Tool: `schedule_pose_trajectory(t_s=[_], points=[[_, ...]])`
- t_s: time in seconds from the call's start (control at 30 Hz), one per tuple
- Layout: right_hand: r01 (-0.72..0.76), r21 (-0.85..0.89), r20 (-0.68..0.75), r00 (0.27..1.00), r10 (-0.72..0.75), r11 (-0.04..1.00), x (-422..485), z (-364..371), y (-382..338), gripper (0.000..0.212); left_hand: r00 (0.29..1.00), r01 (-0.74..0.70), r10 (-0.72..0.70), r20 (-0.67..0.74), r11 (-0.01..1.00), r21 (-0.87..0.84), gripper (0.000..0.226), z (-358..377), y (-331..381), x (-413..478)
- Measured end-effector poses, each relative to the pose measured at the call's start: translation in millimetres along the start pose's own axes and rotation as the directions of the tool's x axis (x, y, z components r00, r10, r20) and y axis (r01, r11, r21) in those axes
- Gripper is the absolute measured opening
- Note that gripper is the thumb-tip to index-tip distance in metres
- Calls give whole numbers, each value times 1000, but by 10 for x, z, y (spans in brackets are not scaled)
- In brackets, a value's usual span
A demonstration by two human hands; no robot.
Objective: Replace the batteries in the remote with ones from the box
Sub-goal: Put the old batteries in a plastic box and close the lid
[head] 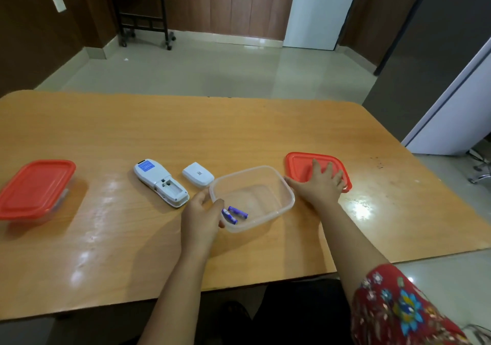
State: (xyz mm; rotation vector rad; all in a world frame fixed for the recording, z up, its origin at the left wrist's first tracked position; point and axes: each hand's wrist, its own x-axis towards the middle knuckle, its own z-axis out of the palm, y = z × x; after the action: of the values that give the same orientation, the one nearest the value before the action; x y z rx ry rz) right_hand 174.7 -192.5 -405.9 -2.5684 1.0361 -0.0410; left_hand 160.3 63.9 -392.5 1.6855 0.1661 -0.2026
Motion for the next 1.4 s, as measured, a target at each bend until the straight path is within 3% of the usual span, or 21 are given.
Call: schedule_pose_trajectory(t_s=[0.13,0.27,0.37,0.43,0.53,0.57,0.6,0.7,0.77,0.83,0.87,0.93,1.03,1.13,1.27,1.33,1.4], points=[[6,-95,52,999,-1,995,106,24,-84,99,1000,1,-1,1,1000,-11,20,9,-30,31],[146,-154,-84,984,-160,977,34,-53,-209,44,1000,-14,13,-4,1000,-22,19,-17,-44,44],[232,-231,-250,924,-288,945,-47,-291,-305,24,999,-46,46,-20,998,-32,20,-49,-23,47],[287,-177,-467,817,-337,941,-112,-482,-358,28,998,-64,63,-26,997,-31,21,-58,-21,50],[515,-31,-798,504,-332,857,-286,-667,-485,26,996,-79,77,-35,996,-42,21,-67,-42,51],[586,38,-847,449,-285,810,-339,-706,-529,25,996,-78,77,-41,996,-34,20,-73,-47,54],[647,130,-865,445,-233,752,-387,-741,-567,25,996,-73,72,-49,997,-23,19,-81,-55,61],[713,394,-835,542,-99,580,-500,-794,-634,24,997,-51,50,-55,998,-30,20,-106,-55,75],[614,636,-696,718,3,467,-537,-697,-652,22,997,-52,50,-51,998,-37,19,-119,-56,72],[342,875,-388,919,72,343,-547,-525,-666,20,997,-48,45,-55,998,-50,16,-123,-57,72],[177,939,-208,975,78,295,-547,-444,-660,19,997,-41,37,-62,997,-65,14,-123,-62,81],[-79,960,69,997,46,270,-570,-360,-631,17,996,-25,17,-93,995,-93,22,-116,-68,103],[-143,886,173,985,-28,441,-577,-305,-546,20,990,0,-15,-142,994,-106,37,-95,-89,130],[-26,788,79,995,-58,615,-614,-269,-499,22,988,-18,2,-152,995,-102,41,-87,-92,124],[204,500,-115,979,-169,842,-711,-268,-486,14,991,-75,68,-113,995,-62,18,-88,-74,103],[280,360,-175,957,-231,890,-722,-251,-478,10,985,-104,102,-137,995,-1,20,-87,-73,103],[287,335,-139,957,-254,897,-714,-223,-484,13,980,-110,115,-164,993,37,23,-89,-83,109]])
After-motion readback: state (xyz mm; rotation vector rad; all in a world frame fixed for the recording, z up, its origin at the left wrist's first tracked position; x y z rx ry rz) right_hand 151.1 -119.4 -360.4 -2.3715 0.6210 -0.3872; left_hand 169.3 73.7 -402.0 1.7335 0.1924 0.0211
